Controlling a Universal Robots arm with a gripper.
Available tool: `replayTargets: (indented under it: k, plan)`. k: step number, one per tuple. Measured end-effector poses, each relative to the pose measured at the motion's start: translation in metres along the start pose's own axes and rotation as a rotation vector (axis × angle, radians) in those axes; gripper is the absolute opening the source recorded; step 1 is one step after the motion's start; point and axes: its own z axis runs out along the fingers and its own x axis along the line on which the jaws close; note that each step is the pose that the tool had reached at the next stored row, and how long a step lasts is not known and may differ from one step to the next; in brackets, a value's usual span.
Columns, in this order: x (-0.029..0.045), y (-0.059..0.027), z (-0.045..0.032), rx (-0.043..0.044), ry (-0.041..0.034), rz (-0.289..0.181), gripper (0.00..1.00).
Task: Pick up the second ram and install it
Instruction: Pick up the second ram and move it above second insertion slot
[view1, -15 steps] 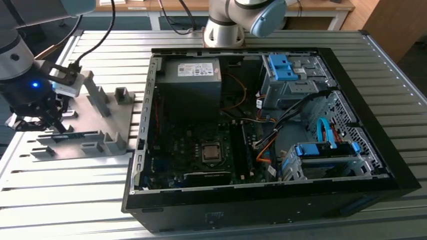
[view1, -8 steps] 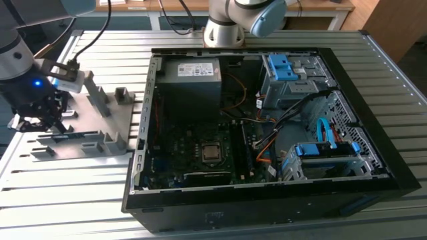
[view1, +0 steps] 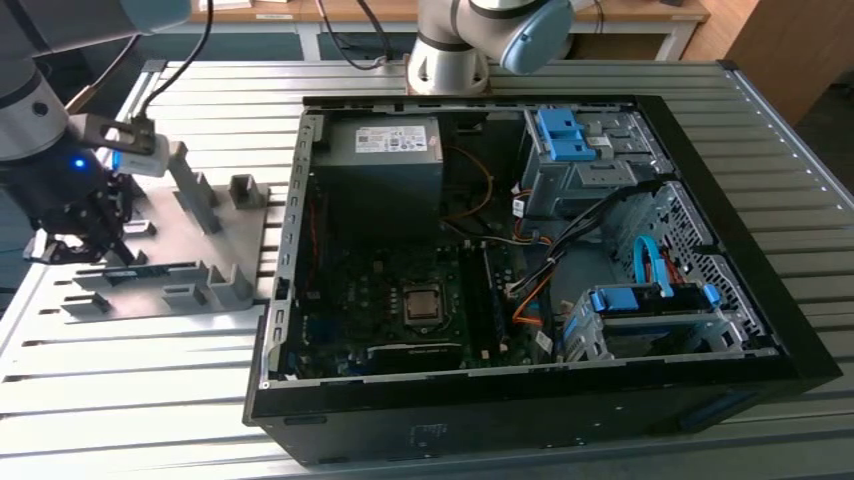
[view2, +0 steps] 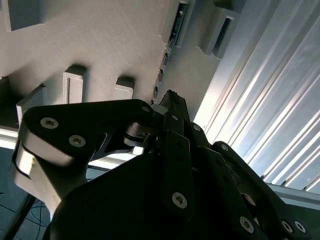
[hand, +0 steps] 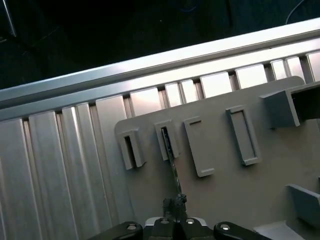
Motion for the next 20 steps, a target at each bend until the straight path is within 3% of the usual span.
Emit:
replayTargets:
  k: [2, 8, 14, 15, 19, 20]
  plan:
    - [0.0, 0.0, 0.0, -0.0031, -0.0147, -0.018, 0.1]
    - [0.0, -0.0001, 0.0006, -0.0025, -0.015, -0.119, 0.1]
    - [0.0001, -0.0001, 0.0011, -0.0038, -0.0267, -0.196, 0.1]
    - [0.0001, -0.0001, 0.0013, -0.0042, -0.0315, -0.204, 0.1]
    - [0.0005, 0.0021, 0.002, -0.0089, -0.0715, -0.207, 0.1]
    - [0.0005, 0.0026, 0.0023, -0.0096, -0.0765, -0.207, 0.1]
